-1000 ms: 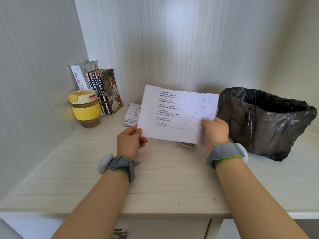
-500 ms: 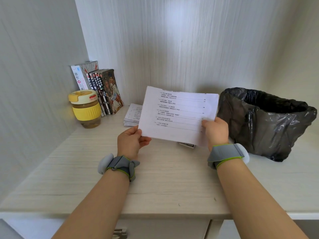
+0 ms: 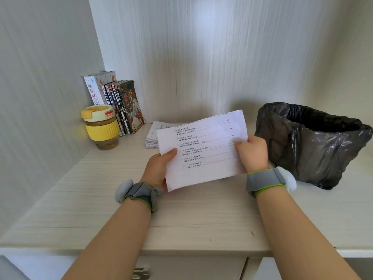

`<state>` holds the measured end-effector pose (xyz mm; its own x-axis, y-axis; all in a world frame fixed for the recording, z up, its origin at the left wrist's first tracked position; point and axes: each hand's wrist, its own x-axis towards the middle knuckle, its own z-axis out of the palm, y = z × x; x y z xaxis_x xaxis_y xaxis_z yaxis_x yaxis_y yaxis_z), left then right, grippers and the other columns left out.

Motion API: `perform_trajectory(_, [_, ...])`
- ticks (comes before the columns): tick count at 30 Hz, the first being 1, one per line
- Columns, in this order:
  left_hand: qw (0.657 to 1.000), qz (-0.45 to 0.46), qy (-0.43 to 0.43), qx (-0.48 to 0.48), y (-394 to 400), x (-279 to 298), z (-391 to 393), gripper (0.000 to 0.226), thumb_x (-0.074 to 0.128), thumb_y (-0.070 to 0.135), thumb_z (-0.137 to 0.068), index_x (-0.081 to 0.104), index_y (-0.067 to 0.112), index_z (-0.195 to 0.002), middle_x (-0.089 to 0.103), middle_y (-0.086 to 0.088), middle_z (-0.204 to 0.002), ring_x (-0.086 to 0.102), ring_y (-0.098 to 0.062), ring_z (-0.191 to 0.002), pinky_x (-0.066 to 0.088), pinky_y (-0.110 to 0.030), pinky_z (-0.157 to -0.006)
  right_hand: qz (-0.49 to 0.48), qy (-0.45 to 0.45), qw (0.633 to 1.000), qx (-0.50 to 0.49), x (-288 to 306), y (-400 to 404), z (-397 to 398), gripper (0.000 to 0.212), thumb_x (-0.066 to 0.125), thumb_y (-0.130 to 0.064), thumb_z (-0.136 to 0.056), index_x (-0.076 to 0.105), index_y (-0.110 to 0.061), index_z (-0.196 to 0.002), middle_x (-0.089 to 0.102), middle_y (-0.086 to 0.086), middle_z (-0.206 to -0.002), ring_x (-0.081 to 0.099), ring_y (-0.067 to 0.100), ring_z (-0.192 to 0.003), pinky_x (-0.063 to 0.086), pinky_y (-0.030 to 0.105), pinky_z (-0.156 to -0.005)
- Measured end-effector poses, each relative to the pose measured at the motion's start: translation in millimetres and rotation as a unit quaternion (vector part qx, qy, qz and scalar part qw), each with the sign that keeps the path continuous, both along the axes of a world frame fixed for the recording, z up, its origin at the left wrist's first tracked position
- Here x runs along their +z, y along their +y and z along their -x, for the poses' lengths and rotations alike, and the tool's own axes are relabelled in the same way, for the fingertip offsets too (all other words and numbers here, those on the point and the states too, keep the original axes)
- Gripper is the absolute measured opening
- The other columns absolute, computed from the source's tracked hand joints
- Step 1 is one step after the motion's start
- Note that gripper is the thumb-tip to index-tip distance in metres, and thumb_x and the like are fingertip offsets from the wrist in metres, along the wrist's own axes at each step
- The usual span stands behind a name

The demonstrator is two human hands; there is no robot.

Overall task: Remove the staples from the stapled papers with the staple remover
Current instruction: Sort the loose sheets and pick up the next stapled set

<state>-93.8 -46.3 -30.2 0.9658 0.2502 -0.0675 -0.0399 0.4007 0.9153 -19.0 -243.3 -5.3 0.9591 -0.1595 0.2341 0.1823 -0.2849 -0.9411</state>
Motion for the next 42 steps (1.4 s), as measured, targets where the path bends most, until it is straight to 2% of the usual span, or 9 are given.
perform_trajectory(10, [1.000, -0.013, -0.002, -0.020, -2, -2, 2, 0.013, 0.050, 0.014, -0.091, 0.063, 0.011, -0.093, 0.069, -0.006, -0.094, 0.068, -0.022, -0.082, 0.054, -0.037, -0.070, -0.017, -0.036, 0.999, 0.009, 0, -3, 1, 0.016, 0.049, 0.002, -0.082, 0.056, 0.017, -0.080, 0.042, 0.009, -0.069, 0.033, 0.018, -0.072, 0.028, 0.026, -0.065])
perform_trajectory(14, [1.000, -0.028, -0.001, -0.008, -4, -2, 2, 0.012, 0.051, 0.012, -0.091, 0.062, 0.010, -0.089, 0.069, -0.004, -0.088, 0.070, -0.016, -0.069, 0.056, -0.030, -0.057, 0.006, -0.046, 0.999, -0.017, -1, -1, 1, 0.029, 0.050, -0.001, -0.080, 0.049, -0.013, -0.054, 0.039, 0.002, -0.054, 0.034, 0.020, -0.067, 0.029, 0.025, -0.053])
perform_trajectory(17, [1.000, -0.015, -0.013, 0.023, -4, -1, 2, 0.012, 0.050, 0.010, -0.092, 0.061, 0.007, -0.091, 0.066, -0.008, -0.096, 0.068, -0.019, -0.075, 0.056, -0.030, -0.059, 0.007, -0.060, 0.997, -0.036, 0, 1, 4, 0.014, 0.056, -0.008, -0.082, 0.068, -0.007, -0.089, 0.065, 0.011, -0.083, 0.054, 0.025, -0.079, 0.046, 0.032, -0.071])
perform_trajectory(20, [0.995, 0.032, -0.034, 0.092, 0, 0, -1, 0.013, 0.048, 0.011, -0.093, 0.056, 0.007, -0.103, 0.061, -0.007, -0.105, 0.062, -0.025, -0.089, 0.051, -0.038, -0.075, -0.052, -0.073, 0.994, -0.066, 2, 2, 3, 0.035, 0.062, -0.013, -0.083, 0.057, -0.003, -0.116, 0.063, 0.008, -0.104, 0.057, 0.020, -0.090, 0.045, 0.030, -0.085])
perform_trajectory(23, [0.985, 0.050, -0.055, 0.152, 5, 0, -3, 0.012, 0.047, 0.014, -0.094, 0.054, 0.013, -0.103, 0.063, 0.000, -0.094, 0.063, -0.015, -0.082, 0.052, -0.028, -0.065, -0.118, -0.055, 0.990, -0.054, 3, 10, 6, 0.037, 0.062, -0.016, -0.084, 0.052, 0.000, -0.116, 0.059, 0.005, -0.094, 0.055, 0.017, -0.080, 0.048, 0.029, -0.076])
perform_trajectory(27, [0.980, 0.061, -0.056, 0.180, 7, -1, -4, 0.011, 0.049, 0.018, -0.094, 0.058, 0.020, -0.087, 0.065, 0.009, -0.083, 0.064, -0.007, -0.074, 0.052, -0.019, -0.048, -0.105, 0.037, 0.990, 0.082, 1, 23, 16, 0.024, 0.052, -0.022, -0.091, 0.058, -0.001, -0.081, 0.057, 0.005, -0.054, 0.042, 0.007, -0.031, 0.033, 0.015, -0.032])
perform_trajectory(32, [0.988, 0.046, -0.068, 0.130, 2, -1, -3, 0.011, 0.049, 0.021, -0.093, 0.059, 0.023, -0.089, 0.067, 0.009, -0.086, 0.067, -0.005, -0.072, 0.054, -0.021, -0.051, -0.111, 0.120, 0.952, 0.258, 2, 39, 35, 0.028, 0.052, -0.032, -0.091, 0.059, -0.007, -0.080, 0.064, 0.007, -0.063, 0.054, 0.009, -0.038, 0.043, 0.018, -0.037])
perform_trajectory(37, [0.998, 0.005, -0.068, 0.011, -2, -3, -2, 0.012, 0.048, 0.024, -0.093, 0.060, 0.024, -0.097, 0.071, 0.007, -0.091, 0.068, -0.012, -0.081, 0.057, -0.030, -0.060, -0.184, 0.106, 0.955, 0.208, -1, 44, 34, 0.012, 0.049, -0.001, -0.089, 0.056, -0.002, -0.098, 0.060, 0.008, -0.077, 0.059, 0.013, -0.052, 0.048, 0.016, -0.041])
perform_trajectory(42, [0.999, 0.011, -0.038, -0.016, 2, -1, -1, 0.015, 0.046, 0.030, -0.093, 0.059, 0.022, -0.095, 0.073, 0.007, -0.075, 0.065, -0.010, -0.060, 0.050, -0.021, -0.048, -0.165, 0.107, 0.967, 0.160, 2, 35, 28, 0.015, 0.047, 0.006, -0.084, 0.056, -0.002, -0.091, 0.056, 0.011, -0.073, 0.050, 0.020, -0.053, 0.044, 0.016, -0.039])
